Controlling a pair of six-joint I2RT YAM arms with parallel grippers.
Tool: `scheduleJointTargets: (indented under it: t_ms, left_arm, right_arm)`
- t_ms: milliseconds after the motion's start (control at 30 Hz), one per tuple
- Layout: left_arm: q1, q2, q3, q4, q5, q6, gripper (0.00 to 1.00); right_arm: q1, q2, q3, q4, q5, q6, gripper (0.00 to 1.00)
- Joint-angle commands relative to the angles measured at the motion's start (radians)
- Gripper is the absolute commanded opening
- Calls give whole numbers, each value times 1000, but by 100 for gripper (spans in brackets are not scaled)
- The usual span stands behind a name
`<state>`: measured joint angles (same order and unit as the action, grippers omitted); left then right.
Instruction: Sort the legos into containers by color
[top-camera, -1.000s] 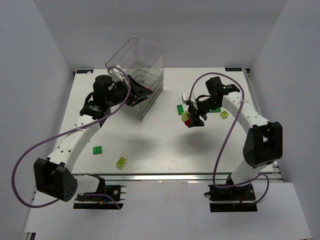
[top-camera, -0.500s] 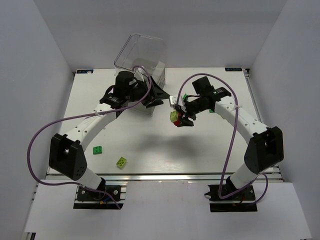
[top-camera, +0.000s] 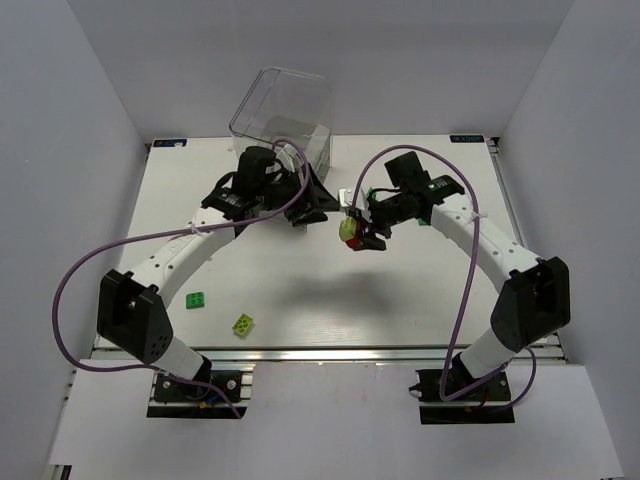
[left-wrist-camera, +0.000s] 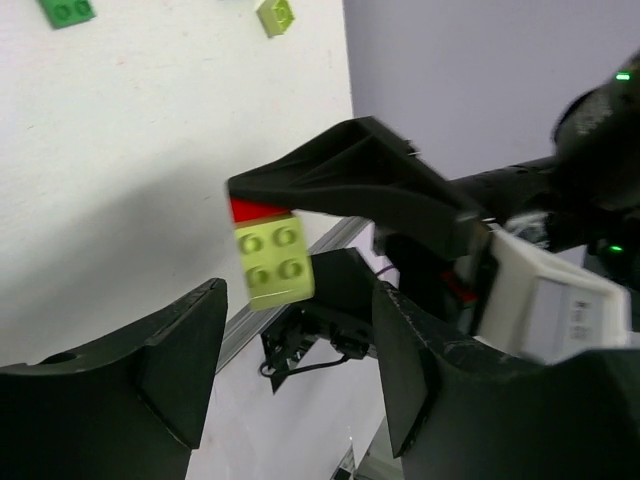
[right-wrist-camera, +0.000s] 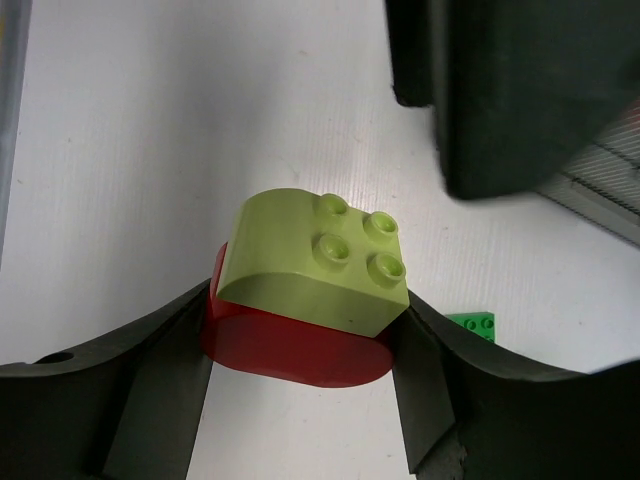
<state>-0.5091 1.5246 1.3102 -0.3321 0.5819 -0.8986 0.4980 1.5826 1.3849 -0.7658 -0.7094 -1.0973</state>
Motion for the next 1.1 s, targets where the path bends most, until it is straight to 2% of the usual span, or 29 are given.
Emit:
scheduleJointTargets:
  t_ms: [0,167,433,733,833,867,1067]
  left_arm:
    - [-3,-73,18,-117,-51,27,69]
    - [-31,-66,14,-166,-76,40,69]
    - [-60,-20,44,-142,-71,43,73]
    - [-88,12,57,-183,-80,64,71]
    - [-88,11,60,-191,-90,69,58]
    - [-88,12,64,-191,-91,69,51]
    - [-97,17,66,-196,-96,73,31]
  right_arm:
    - [7,-65,6,59,-35,42,11]
    - [16,-61,16,83,-21,76,10]
    - [43,-61,14,79,-10,62,10]
    - [60,-50,20,88,-7,71,10]
    - [59,-53,16,89,1,73,10]
    - [60,-53,11,88,4,73,10]
    - [60,-65,-10,88,8,70,9]
